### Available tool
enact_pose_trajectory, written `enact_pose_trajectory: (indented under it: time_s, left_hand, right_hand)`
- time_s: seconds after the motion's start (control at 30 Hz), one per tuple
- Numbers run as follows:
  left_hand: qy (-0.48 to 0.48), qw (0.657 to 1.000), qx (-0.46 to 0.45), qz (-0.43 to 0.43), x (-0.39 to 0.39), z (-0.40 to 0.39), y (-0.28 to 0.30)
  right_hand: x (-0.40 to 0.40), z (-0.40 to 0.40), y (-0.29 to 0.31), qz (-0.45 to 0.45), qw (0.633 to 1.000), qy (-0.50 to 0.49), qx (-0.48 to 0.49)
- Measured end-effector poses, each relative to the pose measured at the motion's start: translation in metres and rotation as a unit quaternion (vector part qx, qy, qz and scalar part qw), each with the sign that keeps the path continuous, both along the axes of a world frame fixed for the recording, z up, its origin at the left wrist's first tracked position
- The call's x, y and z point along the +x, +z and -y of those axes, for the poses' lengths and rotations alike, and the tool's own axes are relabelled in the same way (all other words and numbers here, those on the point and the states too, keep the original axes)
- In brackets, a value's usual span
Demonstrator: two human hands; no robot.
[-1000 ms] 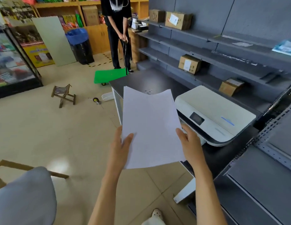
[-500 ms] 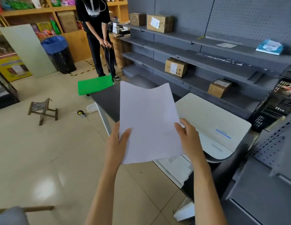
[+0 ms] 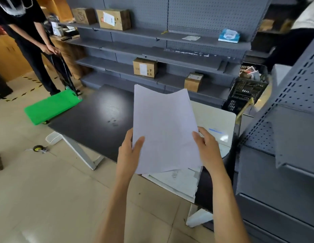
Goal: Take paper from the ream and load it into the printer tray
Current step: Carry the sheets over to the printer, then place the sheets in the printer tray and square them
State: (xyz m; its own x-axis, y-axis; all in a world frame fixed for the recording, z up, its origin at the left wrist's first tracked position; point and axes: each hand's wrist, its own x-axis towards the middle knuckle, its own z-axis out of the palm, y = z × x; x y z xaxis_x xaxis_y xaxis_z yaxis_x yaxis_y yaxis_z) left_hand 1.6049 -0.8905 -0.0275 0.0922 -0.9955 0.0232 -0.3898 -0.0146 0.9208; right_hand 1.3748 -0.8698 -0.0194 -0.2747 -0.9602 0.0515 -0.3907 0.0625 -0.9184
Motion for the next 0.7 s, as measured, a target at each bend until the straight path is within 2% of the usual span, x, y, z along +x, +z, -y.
enact_pose_trajectory:
  time_s: [0.27, 0.7]
  left_hand:
    - [-0.108, 0.994, 0.004, 0.004, 0.039, 0.037, -0.021]
    - [-0.244, 0.965, 0.096, -0.018, 0.055, 0.017, -0.107]
  right_hand:
    - [0.046, -0.011, -0.025, 0.026, 0.994, -0.104, 0.009]
    - [0.082, -0.075, -0.114, 0.053, 0.965, -0.232, 0.109]
